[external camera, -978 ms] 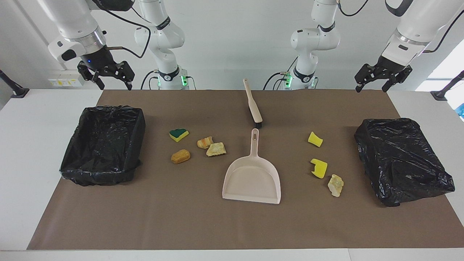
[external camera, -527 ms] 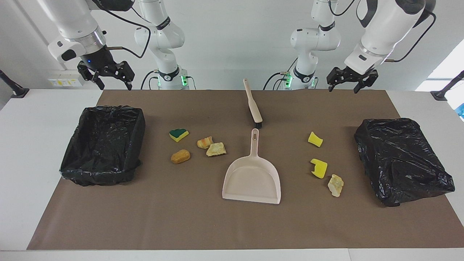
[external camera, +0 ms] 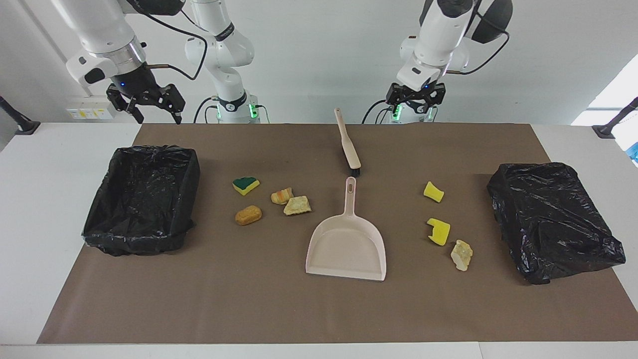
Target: Sweep and dump trash in bin
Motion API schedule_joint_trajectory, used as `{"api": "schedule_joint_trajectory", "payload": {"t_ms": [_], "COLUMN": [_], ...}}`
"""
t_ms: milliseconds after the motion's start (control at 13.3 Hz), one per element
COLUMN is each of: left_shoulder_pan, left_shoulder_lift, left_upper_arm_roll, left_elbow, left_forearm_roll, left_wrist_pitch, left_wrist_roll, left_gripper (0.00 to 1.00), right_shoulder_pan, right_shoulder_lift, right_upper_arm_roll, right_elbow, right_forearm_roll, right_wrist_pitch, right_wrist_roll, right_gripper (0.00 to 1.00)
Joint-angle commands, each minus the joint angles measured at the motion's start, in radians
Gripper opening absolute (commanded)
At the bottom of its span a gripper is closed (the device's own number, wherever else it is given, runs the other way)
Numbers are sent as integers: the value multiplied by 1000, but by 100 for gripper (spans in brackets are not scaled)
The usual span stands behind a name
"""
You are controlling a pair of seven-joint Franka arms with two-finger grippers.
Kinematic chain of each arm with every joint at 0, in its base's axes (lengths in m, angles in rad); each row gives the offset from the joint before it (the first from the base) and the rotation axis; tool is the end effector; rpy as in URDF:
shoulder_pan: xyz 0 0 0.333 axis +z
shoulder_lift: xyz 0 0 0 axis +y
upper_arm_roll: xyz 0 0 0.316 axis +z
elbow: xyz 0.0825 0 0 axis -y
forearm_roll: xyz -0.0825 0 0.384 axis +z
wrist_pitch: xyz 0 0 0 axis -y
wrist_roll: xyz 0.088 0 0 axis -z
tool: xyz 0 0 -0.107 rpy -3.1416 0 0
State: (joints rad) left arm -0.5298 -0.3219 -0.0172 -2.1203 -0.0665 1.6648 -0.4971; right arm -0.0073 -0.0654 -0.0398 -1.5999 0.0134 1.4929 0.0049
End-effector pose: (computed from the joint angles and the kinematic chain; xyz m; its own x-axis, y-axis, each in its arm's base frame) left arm 0.3755 -0.2371 0.5350 0.9887 -0.0367 -0.1455 -0.0388 -0.9992 -0.0115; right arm 0.5254 -0.0240 0.6395 0.9978 -0.0507 -0.0417 -0.0514 -0.9986 -0.0158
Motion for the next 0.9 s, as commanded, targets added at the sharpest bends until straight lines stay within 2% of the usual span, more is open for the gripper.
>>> {"api": "schedule_joint_trajectory", "payload": {"t_ms": [0,226,451,602,827], "left_shoulder_pan": [-126,-264,-387,-435,-499], "left_shoulder_lift": [-31,-16,49,56,142], "left_upper_arm_roll": [20,20,20,20,20], "left_elbow": [-127,-239,-325,-340,-342], "left_forearm_roll": [-13,-15,-15,-15,-16], "left_wrist_pitch": [130,258,392,432,524], "left_wrist_roll": [-174,-351,-438,-491,-564], "left_gripper": [100,100,100,100,100], "right_shoulder_pan": [-10,-11,-11,-11,-11], "right_shoulder_lift": [-10,-13,-13,-11,-11], "right_upper_arm_roll": [3,3,3,3,3], "right_elbow": [-6,-9,-8,-8,-8], "right_forearm_roll": [11,11,11,11,11], "right_wrist_pitch": [-6,-16,-14,-14,-14], "right_wrist_roll": [-20,-20,-20,-20,-23], "right_gripper": [100,100,100,100,100]}}
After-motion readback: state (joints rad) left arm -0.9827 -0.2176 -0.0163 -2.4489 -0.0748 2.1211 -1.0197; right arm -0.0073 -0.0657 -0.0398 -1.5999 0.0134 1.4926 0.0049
